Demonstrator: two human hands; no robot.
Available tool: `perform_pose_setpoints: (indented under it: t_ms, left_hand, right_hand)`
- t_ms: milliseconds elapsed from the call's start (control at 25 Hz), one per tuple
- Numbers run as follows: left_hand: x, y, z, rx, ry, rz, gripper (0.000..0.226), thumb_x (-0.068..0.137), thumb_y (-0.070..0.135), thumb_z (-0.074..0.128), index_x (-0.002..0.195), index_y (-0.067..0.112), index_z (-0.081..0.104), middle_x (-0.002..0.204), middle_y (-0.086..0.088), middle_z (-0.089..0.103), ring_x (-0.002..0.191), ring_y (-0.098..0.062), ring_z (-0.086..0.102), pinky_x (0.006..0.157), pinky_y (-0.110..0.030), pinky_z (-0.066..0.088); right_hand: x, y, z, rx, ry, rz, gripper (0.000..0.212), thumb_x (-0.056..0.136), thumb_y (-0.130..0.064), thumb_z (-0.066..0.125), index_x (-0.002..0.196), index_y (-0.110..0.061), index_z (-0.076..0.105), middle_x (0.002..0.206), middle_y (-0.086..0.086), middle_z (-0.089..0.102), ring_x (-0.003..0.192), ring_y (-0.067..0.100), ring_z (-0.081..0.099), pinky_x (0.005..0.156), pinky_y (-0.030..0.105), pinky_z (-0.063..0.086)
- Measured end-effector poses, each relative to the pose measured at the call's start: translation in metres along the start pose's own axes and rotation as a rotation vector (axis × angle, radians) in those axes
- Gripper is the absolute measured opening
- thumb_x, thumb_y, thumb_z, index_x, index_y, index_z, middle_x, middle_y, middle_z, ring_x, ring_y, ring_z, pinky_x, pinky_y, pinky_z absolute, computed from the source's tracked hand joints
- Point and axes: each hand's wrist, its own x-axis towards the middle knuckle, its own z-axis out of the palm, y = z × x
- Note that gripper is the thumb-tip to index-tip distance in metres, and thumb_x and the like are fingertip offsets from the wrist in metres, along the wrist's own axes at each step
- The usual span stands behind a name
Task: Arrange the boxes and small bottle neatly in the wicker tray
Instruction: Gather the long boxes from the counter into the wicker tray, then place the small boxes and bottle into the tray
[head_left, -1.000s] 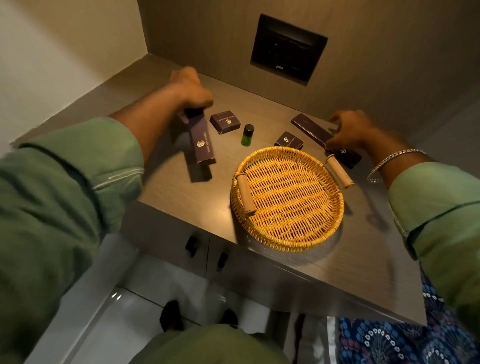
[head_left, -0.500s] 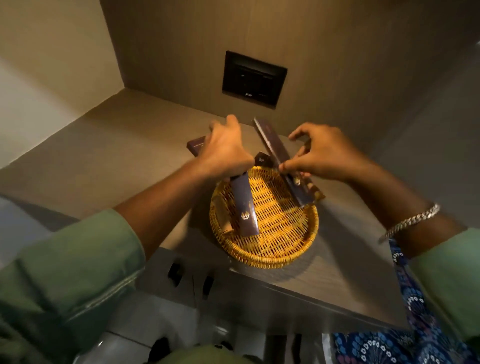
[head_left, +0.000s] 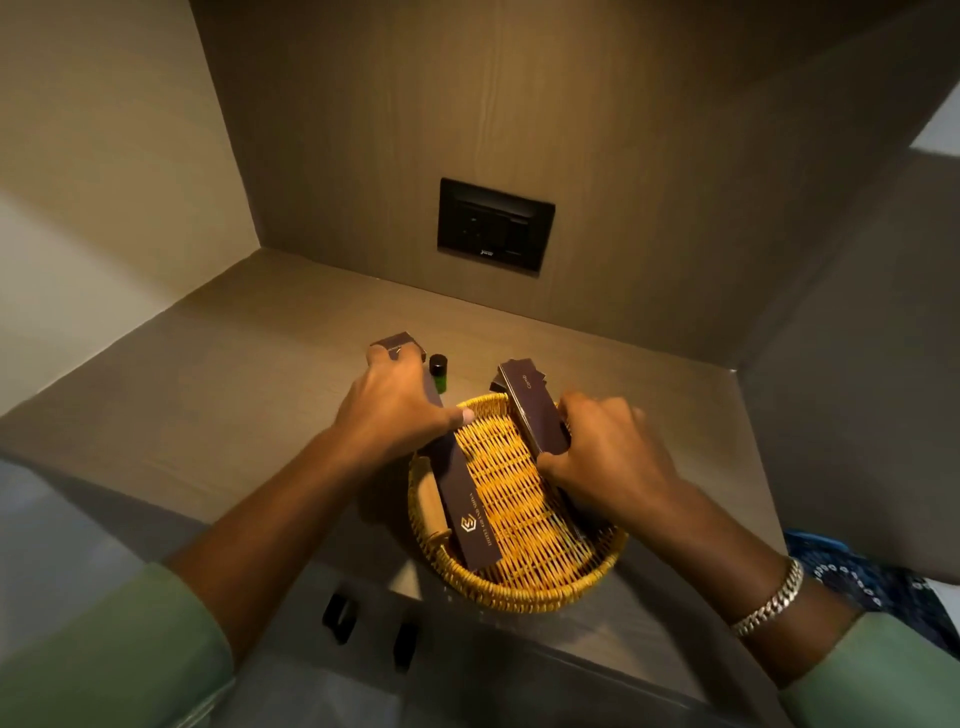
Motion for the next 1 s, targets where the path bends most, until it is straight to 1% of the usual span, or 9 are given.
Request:
perform_pose_setpoints:
  t_ms: [160,320,440,520,600,680,800,880,1000]
  left_hand:
    - [0.013,-0.007,-0.009,0.003,0.099,0.082,0.080,0.066,0.066,0.067,0.127,0.020,0.044,0.133,-0.012,0.043,0.119,-0.030,0.046,0.084,-0.042,0.047]
    - [0.063,-0.023,-0.027,-0.269,0.203,0.183,0.047,0.081,0.040,0.066,0.123,0.023,0.052,0.130,-0.008,0.052,0.118,-0.026,0.050,0.086,-0.038,0.046]
    - [0.104,-0.041,-0.029,-0.306,-0.056,0.137,0.049,0.083,0.018,0.068,0.129,0.023,0.051,0.133,-0.010,0.052,0.115,-0.026,0.053,0.087,-0.034,0.049]
    - [0.119,-0.050,-0.027,-0.287,-0.306,0.127,0.054,0.081,0.011,0.069,0.130,0.024,0.050,0.131,-0.010,0.052,0.110,-0.025,0.055,0.090,-0.038,0.051]
    - [0.126,-0.054,-0.020,-0.182,-0.359,0.196,0.054,0.077,0.014,0.073,0.127,0.023,0.054,0.127,-0.007,0.056,0.107,-0.022,0.056,0.092,-0.040,0.051]
    - [0.128,-0.054,-0.015,-0.154,-0.286,0.246,0.051,0.074,0.016,0.076,0.122,0.019,0.058,0.123,-0.007,0.061,0.105,-0.020,0.058,0.089,-0.037,0.053]
    - [0.123,-0.051,-0.022,-0.295,-0.202,0.238,0.058,0.072,0.015,0.078,0.125,0.016,0.053,0.119,-0.006,0.060,0.104,-0.019,0.059,0.083,-0.029,0.054]
    - [0.113,-0.040,-0.034,-0.372,-0.095,0.278,0.061,0.072,0.018,0.079,0.126,0.016,0.051,0.116,-0.003,0.059,0.104,-0.018,0.059,0.081,-0.026,0.052]
    - [0.077,-0.013,-0.046,-0.294,0.100,0.464,0.065,0.071,0.028,0.078,0.130,0.017,0.051,0.117,-0.001,0.056,0.106,-0.014,0.053,0.084,-0.027,0.048]
  right_hand:
    - [-0.004,0.000,-0.005,-0.061,-0.003,0.004,0.039,0.078,-0.043,0.068,0.105,-0.017,0.060,0.091,0.004,0.066,0.080,0.023,0.062,0.066,0.042,0.058]
    - [0.016,0.003,-0.024,0.027,0.105,0.042,0.041,0.077,-0.046,0.068,0.108,-0.019,0.064,0.088,0.003,0.070,0.076,0.020,0.065,0.067,0.042,0.059]
    - [0.056,0.004,-0.040,0.182,0.200,0.046,0.029,0.078,-0.038,0.072,0.102,-0.022,0.069,0.085,0.000,0.071,0.075,0.014,0.065,0.067,0.039,0.059]
    - [0.090,0.003,-0.037,0.269,0.125,0.091,0.018,0.079,-0.033,0.074,0.090,-0.019,0.071,0.083,0.003,0.072,0.072,0.014,0.066,0.063,0.036,0.058]
    - [0.121,0.005,-0.025,0.350,-0.003,0.194,0.017,0.080,-0.031,0.075,0.080,-0.015,0.069,0.077,0.006,0.071,0.063,0.014,0.067,0.050,0.028,0.054]
    - [0.144,0.009,-0.011,0.378,-0.153,0.293,0.027,0.079,-0.036,0.074,0.080,-0.011,0.066,0.077,0.009,0.071,0.060,0.017,0.066,0.047,0.027,0.051]
    - [0.163,0.009,0.000,0.322,-0.373,0.407,0.044,0.069,-0.053,0.077,0.082,-0.015,0.059,0.080,0.005,0.065,0.065,0.021,0.066,0.045,0.026,0.049]
    - [0.171,0.005,0.003,0.337,-0.423,0.457,0.049,0.063,-0.054,0.081,0.082,-0.016,0.056,0.082,0.007,0.063,0.071,0.025,0.067,0.044,0.027,0.052]
    - [0.175,-0.004,0.008,0.267,-0.408,0.459,0.043,0.061,-0.041,0.085,0.084,-0.011,0.064,0.074,0.010,0.070,0.062,0.024,0.072,0.051,0.032,0.060]
